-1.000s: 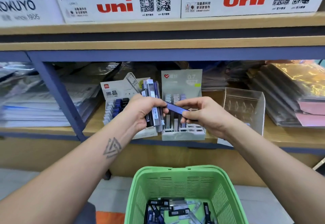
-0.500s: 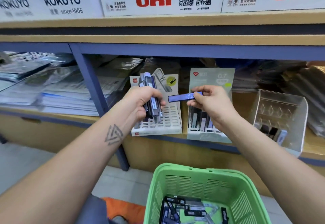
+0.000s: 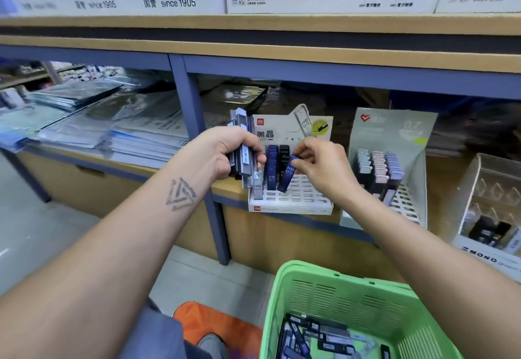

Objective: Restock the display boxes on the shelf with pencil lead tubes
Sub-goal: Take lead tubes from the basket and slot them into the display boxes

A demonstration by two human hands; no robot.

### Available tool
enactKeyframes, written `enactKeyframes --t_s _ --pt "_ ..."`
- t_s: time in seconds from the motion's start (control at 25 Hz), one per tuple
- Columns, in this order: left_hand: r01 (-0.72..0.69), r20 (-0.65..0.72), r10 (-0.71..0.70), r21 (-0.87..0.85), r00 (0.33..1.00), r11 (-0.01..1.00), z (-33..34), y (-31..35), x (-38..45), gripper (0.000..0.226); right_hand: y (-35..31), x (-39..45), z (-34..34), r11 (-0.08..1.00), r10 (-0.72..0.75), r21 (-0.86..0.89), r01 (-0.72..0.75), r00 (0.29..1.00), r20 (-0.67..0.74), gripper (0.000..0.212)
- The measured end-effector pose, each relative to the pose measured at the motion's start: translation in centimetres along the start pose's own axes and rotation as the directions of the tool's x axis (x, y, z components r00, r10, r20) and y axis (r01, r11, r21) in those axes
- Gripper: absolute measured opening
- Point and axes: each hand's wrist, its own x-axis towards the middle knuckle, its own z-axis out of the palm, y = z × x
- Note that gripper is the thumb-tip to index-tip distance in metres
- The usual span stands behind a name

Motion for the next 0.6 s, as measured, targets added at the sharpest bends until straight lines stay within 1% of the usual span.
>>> enactKeyframes --t_s 0.08,0.24,0.52,0.6 --pt "0.005 0.008 -0.005 0.024 1.000 1.000 -0.3 0.0 -0.2 0.009 -0.3 0.2 1.2 0.999 -0.045 -0.015 0.045 0.999 0.018 0.012" --pt "0.004 0.019 -0.005 0.030 1.000 1.000 -1.1 -0.2 0.0 0.007 -0.2 0.7 3.3 0.993 -0.087 -0.073 0.091 0.994 0.063 0.011" --pt "0.001 0.027 -0.002 0.035 1.000 0.999 -1.0 -0.5 0.0 0.008 0.2 1.3 3.9 0.990 -0.074 -0.110 0.090 0.987 0.144 0.011" --pt "0.005 0.038 -0.006 0.027 0.999 1.000 -0.9 -0.5 0.0 0.009 0.3 1.4 4.1 0.973 -0.106 -0.189 0.131 0.985 0.137 0.010"
